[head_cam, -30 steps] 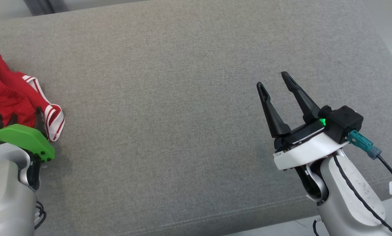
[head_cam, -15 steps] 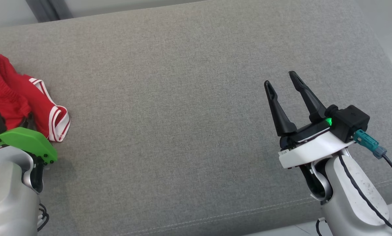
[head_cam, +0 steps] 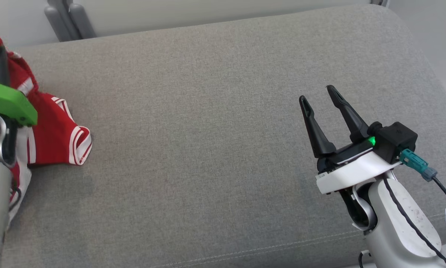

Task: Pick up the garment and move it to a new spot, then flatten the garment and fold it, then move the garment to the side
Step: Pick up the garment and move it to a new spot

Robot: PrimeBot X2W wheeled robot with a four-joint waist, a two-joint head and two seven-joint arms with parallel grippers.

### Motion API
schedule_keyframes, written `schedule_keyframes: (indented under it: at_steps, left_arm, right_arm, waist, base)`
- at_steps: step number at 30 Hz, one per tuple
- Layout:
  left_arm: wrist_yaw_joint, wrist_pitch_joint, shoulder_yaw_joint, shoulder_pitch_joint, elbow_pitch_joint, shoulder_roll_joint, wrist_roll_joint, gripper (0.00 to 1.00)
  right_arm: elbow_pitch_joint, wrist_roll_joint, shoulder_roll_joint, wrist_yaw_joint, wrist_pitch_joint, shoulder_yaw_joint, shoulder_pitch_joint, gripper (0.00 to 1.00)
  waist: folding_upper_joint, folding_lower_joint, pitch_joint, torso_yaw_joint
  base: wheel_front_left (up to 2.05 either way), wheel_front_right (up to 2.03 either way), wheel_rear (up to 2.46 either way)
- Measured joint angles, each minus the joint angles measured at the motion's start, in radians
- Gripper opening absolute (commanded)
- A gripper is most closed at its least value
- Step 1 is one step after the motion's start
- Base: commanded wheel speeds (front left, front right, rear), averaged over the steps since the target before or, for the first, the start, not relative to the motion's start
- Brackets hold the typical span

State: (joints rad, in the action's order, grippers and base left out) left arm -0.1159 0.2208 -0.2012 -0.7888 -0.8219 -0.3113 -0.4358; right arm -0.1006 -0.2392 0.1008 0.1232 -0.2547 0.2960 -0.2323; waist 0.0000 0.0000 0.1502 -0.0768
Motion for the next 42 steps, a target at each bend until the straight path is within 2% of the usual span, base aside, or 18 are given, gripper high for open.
schedule_keyframes:
  at_steps: [4,8,14,18,21,23,26,30,33,37,42]
  left_arm:
    - [-0.005,-0.002,-0.022,-0.074,0.063,-0.036,0.028,0.00]
    - [-0.007,-0.038,-0.057,-0.132,0.112,-0.031,0.028,0.00]
    - [-0.007,-0.113,-0.123,-0.151,0.154,0.065,-0.015,0.00]
    - [-0.007,-0.164,-0.198,-0.162,0.212,0.150,-0.081,0.00]
    - [-0.008,-0.178,-0.216,-0.184,0.256,0.206,-0.141,0.00]
    - [-0.008,-0.179,-0.203,-0.209,0.286,0.238,-0.196,0.00]
    - [-0.008,-0.174,-0.181,-0.237,0.312,0.252,-0.230,0.00]
    - [-0.008,-0.163,-0.066,-0.254,0.313,0.270,-0.320,0.00]
    - [-0.008,-0.131,-0.014,-0.198,0.288,0.268,-0.362,0.00]
    - [0.023,-0.081,0.060,0.068,0.179,0.260,-0.421,0.00]
    - [0.038,-0.069,0.037,0.318,0.035,0.249,-0.405,0.00]
  right_arm:
    - [-0.001,-0.008,-0.005,0.000,0.000,0.001,0.006,1.00]
    - [-0.002,-0.012,-0.007,0.000,0.000,-0.003,0.019,1.00]
    - [-0.004,-0.018,-0.013,0.000,0.000,-0.003,0.021,1.00]
    - [-0.003,-0.026,-0.018,0.000,0.000,-0.002,0.022,1.00]
    - [-0.003,-0.030,-0.020,0.000,0.000,-0.003,0.023,1.00]
    - [-0.003,-0.035,-0.021,0.000,0.000,-0.006,0.024,1.00]
    - [-0.001,-0.035,-0.021,0.000,0.000,-0.016,0.029,1.00]
    - [0.005,-0.036,-0.020,0.000,0.000,-0.043,0.041,1.00]
    - [0.014,-0.036,-0.010,0.000,0.000,-0.082,0.058,1.00]
    - [0.014,-0.036,-0.002,0.000,0.000,-0.101,0.081,1.00]
    - [0.016,-0.036,0.006,0.000,0.000,-0.095,0.083,1.00]
  waist:
    - [0.0000,0.0000,-0.022,-0.006]
    - [0.0000,0.0000,-0.039,-0.021]
    - [0.0000,0.0000,-0.061,-0.053]
    - [0.0000,0.0000,-0.072,-0.084]
    - [0.0000,0.0000,-0.078,-0.112]
    - [0.0000,0.0000,-0.082,-0.131]
    - [0.0000,0.0000,-0.084,-0.150]
    - [0.0000,0.0000,-0.083,-0.185]
    - [0.0000,0.0000,-0.076,-0.197]
    - [0.0000,0.0000,-0.064,-0.181]
    - [0.0000,0.0000,-0.049,-0.154]
  base:
    - [0.00,0.00,0.00]
    - [0.00,0.00,0.00]
    - [0.00,0.00,0.00]
    - [0.00,0.00,0.00]
    - [0.00,0.00,0.00]
    - [0.00,0.00,0.00]
    - [0.00,0.00,0.00]
    - [0.00,0.00,0.00]
    - [0.00,0.00,0.00]
    - [0.00,0.00,0.00]
    - [0.00,0.00,0.00]
